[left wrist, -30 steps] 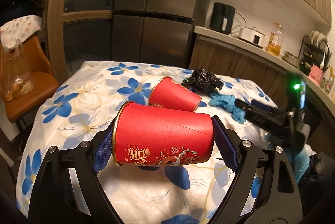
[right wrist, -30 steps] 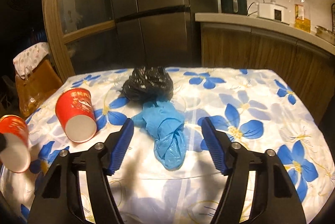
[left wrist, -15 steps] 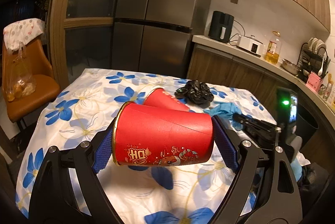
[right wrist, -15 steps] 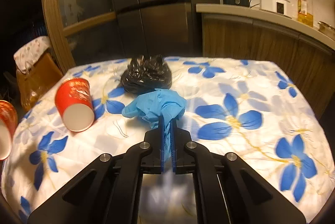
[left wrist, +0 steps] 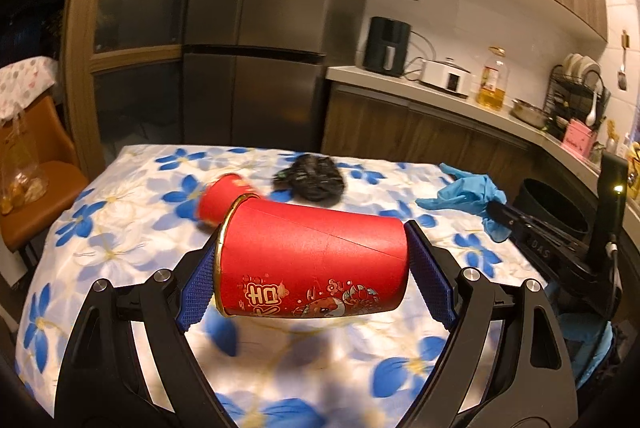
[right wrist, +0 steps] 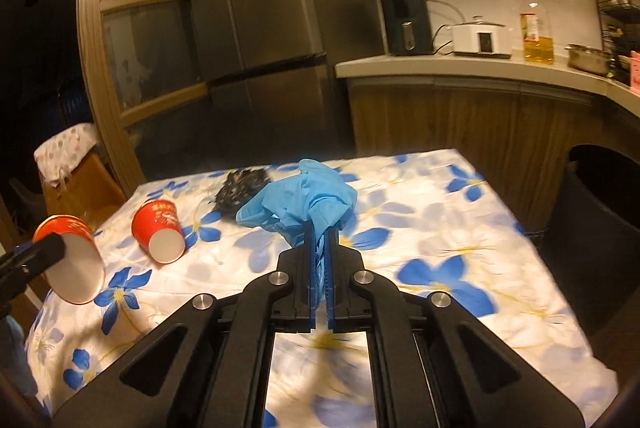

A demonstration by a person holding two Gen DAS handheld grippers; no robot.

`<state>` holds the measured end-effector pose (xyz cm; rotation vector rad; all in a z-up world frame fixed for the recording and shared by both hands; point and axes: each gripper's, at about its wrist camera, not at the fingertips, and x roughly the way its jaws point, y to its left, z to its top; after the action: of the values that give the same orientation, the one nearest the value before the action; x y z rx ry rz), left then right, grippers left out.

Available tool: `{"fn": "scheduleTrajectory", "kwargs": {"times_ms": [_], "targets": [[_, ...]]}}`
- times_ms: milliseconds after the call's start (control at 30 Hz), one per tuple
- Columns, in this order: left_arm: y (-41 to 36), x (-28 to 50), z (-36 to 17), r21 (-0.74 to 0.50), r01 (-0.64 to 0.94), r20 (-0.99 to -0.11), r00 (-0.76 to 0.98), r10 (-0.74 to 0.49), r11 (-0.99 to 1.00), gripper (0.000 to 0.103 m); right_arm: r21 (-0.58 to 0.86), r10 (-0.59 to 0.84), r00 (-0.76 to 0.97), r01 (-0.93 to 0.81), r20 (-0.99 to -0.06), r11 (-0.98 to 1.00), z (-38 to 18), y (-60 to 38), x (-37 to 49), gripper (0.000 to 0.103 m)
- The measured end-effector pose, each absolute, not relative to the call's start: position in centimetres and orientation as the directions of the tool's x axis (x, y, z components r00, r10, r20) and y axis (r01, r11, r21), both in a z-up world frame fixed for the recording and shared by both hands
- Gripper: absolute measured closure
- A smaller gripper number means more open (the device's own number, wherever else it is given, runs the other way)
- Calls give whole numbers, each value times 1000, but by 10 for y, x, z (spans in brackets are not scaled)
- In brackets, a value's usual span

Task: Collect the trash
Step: 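Carry the red cup and blue glove over the black bin with both tools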

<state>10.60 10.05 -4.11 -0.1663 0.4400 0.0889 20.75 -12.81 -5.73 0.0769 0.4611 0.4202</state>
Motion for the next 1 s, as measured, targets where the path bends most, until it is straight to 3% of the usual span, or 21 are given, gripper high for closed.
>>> {"fn": "scheduleTrajectory", "kwargs": {"times_ms": [1000], "targets": [[-166, 230, -11, -58, 319, -375, 871, -317, 946, 19, 148, -25, 949, 75, -313, 986, -22, -363, 197, 99]]}}
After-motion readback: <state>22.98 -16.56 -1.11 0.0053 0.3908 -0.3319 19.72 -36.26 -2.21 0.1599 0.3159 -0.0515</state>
